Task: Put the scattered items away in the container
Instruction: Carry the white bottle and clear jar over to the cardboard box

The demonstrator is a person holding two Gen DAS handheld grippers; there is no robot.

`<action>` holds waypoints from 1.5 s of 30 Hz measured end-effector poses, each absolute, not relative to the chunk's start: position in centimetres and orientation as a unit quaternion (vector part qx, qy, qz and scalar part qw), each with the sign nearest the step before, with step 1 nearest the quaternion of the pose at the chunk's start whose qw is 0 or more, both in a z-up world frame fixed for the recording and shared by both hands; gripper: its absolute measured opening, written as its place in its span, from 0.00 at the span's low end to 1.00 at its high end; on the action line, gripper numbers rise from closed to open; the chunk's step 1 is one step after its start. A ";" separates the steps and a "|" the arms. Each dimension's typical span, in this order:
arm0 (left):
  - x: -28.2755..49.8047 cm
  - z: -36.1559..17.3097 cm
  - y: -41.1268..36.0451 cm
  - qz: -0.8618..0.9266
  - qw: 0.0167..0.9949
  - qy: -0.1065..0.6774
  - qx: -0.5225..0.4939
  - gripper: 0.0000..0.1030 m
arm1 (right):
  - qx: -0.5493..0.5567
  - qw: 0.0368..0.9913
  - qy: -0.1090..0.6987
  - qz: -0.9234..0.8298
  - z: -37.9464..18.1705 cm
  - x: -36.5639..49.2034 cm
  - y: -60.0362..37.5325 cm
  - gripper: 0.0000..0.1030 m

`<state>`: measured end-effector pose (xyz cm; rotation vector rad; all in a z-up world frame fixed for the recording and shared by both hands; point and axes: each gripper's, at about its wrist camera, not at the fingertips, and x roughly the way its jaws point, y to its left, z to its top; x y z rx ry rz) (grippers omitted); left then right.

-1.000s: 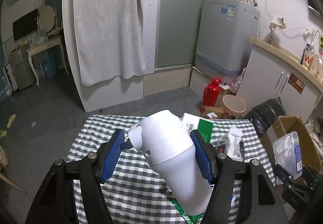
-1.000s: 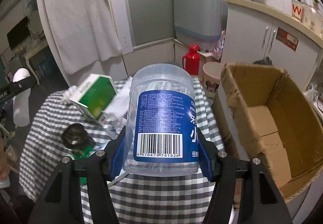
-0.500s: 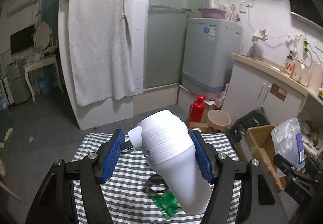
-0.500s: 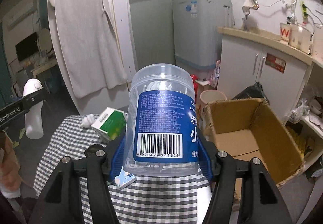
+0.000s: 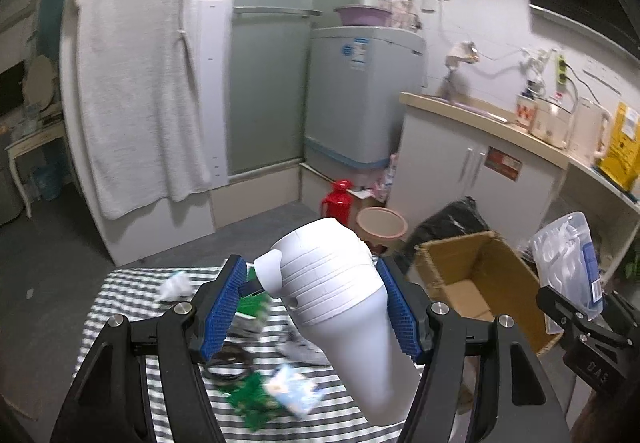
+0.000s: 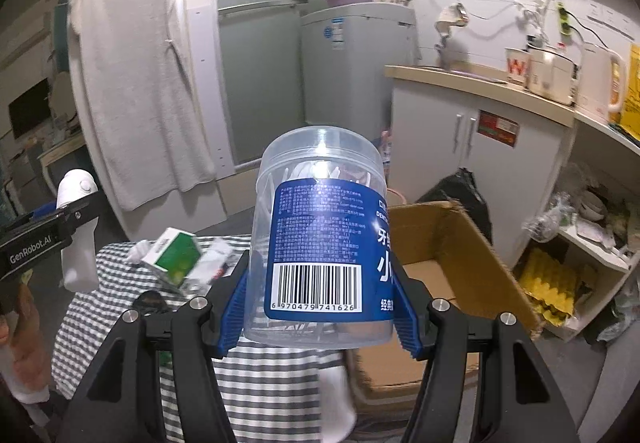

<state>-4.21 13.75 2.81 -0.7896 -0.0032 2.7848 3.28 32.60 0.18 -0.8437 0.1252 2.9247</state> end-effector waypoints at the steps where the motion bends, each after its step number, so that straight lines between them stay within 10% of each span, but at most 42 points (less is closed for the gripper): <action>1: -4.2 2.8 14.6 0.954 0.130 0.000 -0.270 0.66 | -0.277 0.053 0.043 0.958 0.1 3.4 33.2 0.59; 45: -11.8 -7.8 38.4 0.871 0.305 0.069 -0.379 0.67 | -0.417 0.122 0.028 0.900 -9.7 -1.7 47.6 0.59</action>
